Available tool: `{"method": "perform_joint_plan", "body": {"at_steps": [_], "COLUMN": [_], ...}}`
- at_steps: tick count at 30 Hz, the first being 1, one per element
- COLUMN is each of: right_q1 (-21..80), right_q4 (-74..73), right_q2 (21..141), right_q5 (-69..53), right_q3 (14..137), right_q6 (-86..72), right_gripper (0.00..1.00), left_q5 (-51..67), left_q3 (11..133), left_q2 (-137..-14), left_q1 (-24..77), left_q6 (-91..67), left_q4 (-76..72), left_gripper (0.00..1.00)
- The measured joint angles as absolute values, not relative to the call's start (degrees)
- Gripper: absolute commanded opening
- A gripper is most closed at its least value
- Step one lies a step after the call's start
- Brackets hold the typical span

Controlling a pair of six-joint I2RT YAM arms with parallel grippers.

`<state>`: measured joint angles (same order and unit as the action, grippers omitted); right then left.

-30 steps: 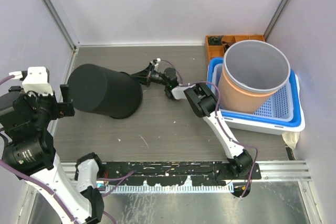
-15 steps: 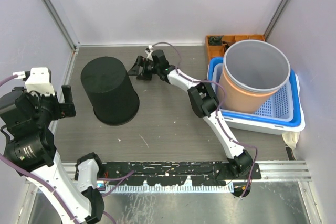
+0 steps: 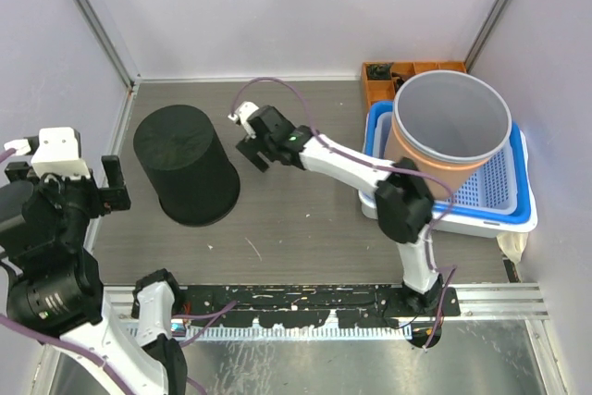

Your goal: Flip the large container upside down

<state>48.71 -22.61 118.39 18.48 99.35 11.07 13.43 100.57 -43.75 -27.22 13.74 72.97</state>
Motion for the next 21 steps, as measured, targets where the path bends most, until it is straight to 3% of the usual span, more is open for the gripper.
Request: {"method": "perform_joint_plan", "body": {"at_steps": [2, 7, 11, 17, 21], "right_q1": [48.1, 46.9, 51.2, 52.5, 47.5], "right_q4": [-27.7, -42.6, -50.7, -47.7, -45.0], "right_q2": [111.6, 97.1, 89.4, 85.1, 85.2], "right_q5": [14.3, -1.8, -8.1, 3.3, 16.9], "right_q3": [95.8, 88.7, 78.7, 76.6, 90.1], "right_q6": [14.3, 24.5, 31.7, 34.3, 34.1], "right_gripper": [1.0, 1.0, 1.0, 1.0, 1.0], "left_q5": [14.0, 28.3, 33.5, 26.4, 23.1], "left_q3": [101.4, 109.8, 102.9, 91.4, 83.6], "left_q2": [-43.0, -46.2, -44.4, -45.6, -46.0], "left_q1": [-27.2, -27.0, -24.3, -22.7, -22.6], "left_q6": [14.0, 20.9, 30.5, 42.5, 46.0], "left_q4": [74.1, 86.0, 90.3, 91.2, 91.2], "left_gripper": [0.99, 0.99, 0.99, 0.98, 0.99]}}
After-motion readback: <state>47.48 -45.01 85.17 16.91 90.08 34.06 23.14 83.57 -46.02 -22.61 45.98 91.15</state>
